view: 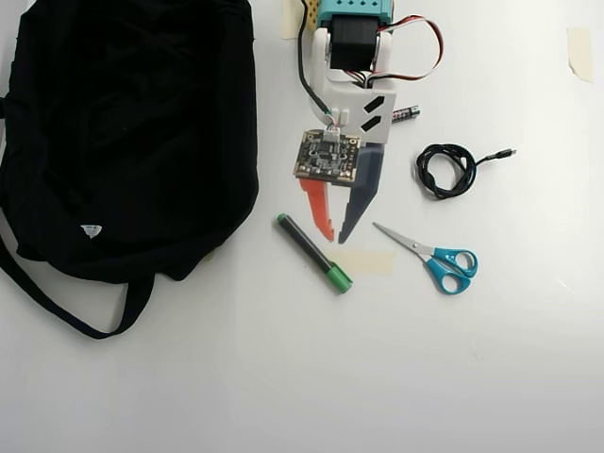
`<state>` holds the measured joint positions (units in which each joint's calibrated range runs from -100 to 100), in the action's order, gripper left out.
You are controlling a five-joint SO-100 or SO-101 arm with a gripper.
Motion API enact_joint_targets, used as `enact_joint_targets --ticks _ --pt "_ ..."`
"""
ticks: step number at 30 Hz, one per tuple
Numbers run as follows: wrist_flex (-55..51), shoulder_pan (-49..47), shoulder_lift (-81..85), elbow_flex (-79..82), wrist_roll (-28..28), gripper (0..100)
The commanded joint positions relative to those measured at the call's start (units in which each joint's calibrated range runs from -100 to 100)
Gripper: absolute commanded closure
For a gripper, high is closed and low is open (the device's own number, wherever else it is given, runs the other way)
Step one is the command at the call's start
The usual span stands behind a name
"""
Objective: Put the green marker into the black bag
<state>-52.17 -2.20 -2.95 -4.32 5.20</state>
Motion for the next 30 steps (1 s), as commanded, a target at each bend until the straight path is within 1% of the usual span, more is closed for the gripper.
enact_joint_targets --ticks 1,15,30 --pt "-2.5 -0.1 3.6 -0.4 0.2 97" --pt "-12.8 -0.3 3.6 -0.5 0.3 97" --pt "-17.9 -0.3 3.6 -1.3 0.3 97"
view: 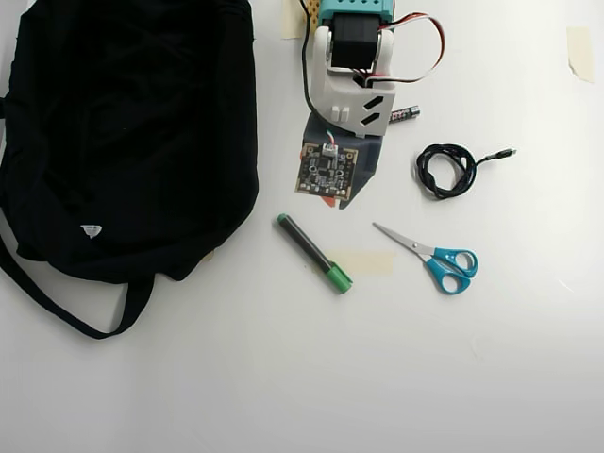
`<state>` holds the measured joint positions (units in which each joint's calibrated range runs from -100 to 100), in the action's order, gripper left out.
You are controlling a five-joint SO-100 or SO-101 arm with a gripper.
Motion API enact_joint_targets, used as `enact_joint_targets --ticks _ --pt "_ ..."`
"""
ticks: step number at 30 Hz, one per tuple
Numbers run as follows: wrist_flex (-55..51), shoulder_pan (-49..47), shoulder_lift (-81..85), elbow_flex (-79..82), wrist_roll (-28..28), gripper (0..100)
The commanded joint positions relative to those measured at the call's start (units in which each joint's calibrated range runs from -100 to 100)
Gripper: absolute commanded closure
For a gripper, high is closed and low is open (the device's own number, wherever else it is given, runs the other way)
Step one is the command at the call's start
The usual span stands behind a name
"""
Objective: Put the green marker into the black bag
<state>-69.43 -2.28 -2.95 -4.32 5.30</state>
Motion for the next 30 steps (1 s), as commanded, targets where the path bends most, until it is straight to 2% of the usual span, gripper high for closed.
enact_joint_targets --ticks 1,30 --pt "-0.9 -0.3 3.7 -1.3 0.2 97" --pt "-2.8 -0.3 6.0 -0.7 -0.4 97"
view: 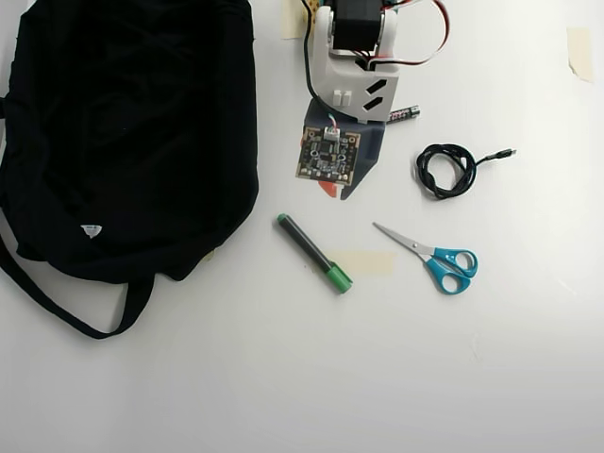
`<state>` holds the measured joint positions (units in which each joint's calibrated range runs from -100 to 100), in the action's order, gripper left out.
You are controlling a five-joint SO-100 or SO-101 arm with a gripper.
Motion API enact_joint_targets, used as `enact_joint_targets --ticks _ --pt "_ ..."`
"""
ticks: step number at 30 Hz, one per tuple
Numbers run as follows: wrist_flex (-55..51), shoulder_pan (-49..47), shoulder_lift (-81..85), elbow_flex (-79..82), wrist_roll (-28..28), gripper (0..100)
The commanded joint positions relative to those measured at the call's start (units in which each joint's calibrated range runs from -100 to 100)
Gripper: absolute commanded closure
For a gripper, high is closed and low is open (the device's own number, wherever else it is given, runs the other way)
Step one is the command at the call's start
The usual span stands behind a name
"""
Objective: Put the green marker into the black bag
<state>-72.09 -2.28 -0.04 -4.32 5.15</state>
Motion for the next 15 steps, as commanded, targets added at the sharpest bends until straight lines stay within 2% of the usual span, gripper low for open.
enact_joint_targets --ticks 1,15 --pt "-0.2 -0.3 3.1 -0.8 -0.4 97" --pt "0.3 -0.1 2.5 -1.0 0.2 98"
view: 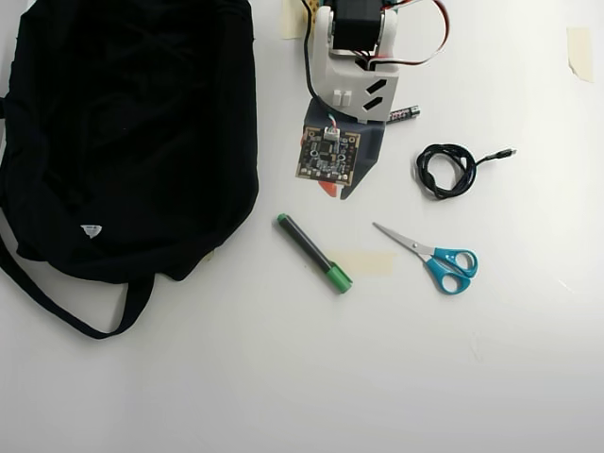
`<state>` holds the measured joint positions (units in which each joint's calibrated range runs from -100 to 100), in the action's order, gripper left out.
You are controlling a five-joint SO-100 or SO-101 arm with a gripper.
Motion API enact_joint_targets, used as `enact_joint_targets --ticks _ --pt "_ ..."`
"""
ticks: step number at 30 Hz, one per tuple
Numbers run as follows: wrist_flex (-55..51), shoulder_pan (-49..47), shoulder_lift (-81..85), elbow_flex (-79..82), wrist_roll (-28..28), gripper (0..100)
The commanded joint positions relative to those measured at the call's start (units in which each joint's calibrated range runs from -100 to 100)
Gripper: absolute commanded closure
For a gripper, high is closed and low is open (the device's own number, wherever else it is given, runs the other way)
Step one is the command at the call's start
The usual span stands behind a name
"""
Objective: Put the green marker into the black bag
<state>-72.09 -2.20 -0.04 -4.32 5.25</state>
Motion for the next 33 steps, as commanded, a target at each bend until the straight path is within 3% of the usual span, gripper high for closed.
enact_joint_targets --ticks 1,14,18,33 --pt "0.3 -0.3 2.4 -0.9 -0.2 98" --pt "-0.5 0.3 1.9 0.3 -0.6 98" --pt "-0.5 0.3 1.9 3.3 -6.0 98" --pt "5.2 5.5 1.7 9.9 -16.2 97"
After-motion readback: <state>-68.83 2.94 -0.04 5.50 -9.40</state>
